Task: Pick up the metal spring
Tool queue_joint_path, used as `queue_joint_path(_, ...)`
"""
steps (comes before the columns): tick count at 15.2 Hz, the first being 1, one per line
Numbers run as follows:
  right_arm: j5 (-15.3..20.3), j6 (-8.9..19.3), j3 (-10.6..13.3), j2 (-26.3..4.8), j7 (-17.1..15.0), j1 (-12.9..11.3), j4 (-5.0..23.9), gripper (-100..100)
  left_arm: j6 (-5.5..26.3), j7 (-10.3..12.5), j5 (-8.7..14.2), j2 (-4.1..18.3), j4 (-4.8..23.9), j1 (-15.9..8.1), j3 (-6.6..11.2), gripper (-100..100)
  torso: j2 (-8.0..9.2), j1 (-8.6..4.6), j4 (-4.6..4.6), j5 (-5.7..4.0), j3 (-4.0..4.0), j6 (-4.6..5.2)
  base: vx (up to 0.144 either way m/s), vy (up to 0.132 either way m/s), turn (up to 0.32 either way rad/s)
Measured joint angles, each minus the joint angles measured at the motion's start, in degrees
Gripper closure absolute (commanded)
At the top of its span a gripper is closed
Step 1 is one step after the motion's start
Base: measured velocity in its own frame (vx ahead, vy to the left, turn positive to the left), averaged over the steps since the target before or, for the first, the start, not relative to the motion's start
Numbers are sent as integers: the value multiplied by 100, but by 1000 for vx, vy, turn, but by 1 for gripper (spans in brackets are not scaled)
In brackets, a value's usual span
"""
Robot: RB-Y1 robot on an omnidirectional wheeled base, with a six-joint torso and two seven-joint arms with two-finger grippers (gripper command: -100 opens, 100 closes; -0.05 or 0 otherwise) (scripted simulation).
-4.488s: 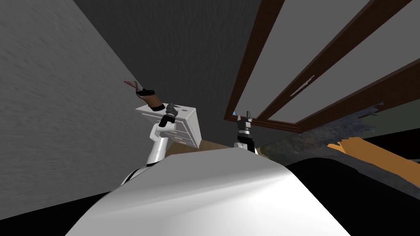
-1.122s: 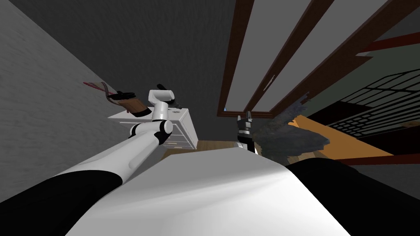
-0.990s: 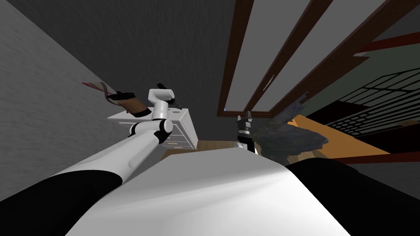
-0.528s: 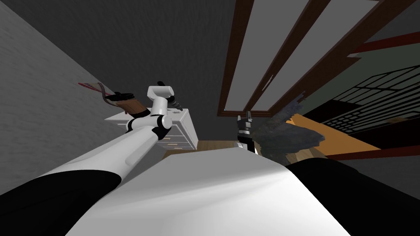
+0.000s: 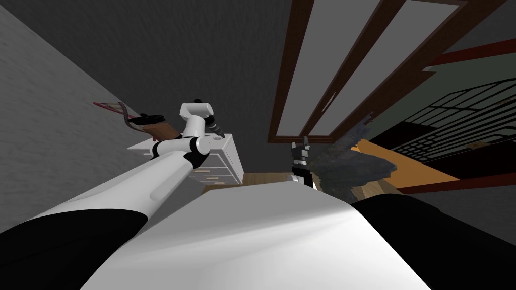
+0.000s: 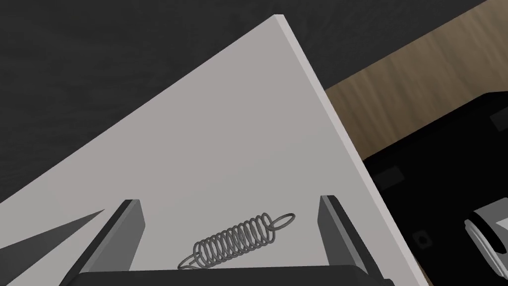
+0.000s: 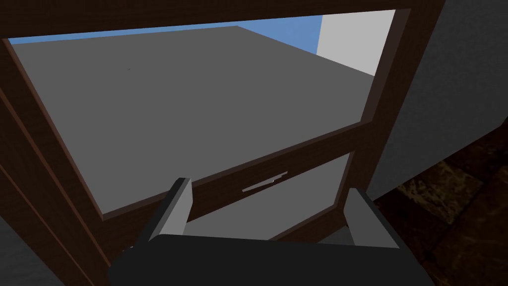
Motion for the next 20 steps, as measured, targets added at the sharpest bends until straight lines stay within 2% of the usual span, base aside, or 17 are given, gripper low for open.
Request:
queue_joint_path(5, 0, 0, 0, 0, 0, 0, 0, 0, 461, 71, -10, 67, 364, -218, 59, -100, -4, 10, 0, 2, -2, -1, 16, 57, -21)
queue_joint_path(8, 0, 0, 0, 0, 0, 0, 0, 0, 724, 98, -17, 90, 446, -259, 91, -100, -2, 11, -1, 3, -1, -1, 10, 56, -7)
queue_joint_path(9, 0, 0, 0, 0, 0, 0, 0, 0, 770, 102, -17, 90, 438, -256, 95, -100, -1, 6, -1, 2, -1, -1, 13, 0, 12)
queue_joint_path(12, 0, 0, 1, 1, 0, 0, 0, 0, 591, 76, -9, 42, 465, -102, 88, -100, -7, -27, -3, -5, -5, 1, 21, -35, 19)
queue_joint_path(13, 0, 0, 1, 1, 0, 0, 0, 0, 559, 68, -8, 41, 473, -90, 88, 100, -6, -29, -2, -7, -4, 1, 5, -10, 3)
queue_joint_path(18, 0, 0, 1, 1, 0, 0, 0, 0, 558, 12, -3, 18, 472, -100, 71, 100, 1, -16, 1, 2, 1, -27, -2, 3, -15)
queue_joint_path(20, 0, 0, 0, 0, 0, 0, 0, 0, 617, 63, -14, 76, 562, -243, 83, 100, 11, -2, 7, 3, 9, -32, -15, 29, 3)
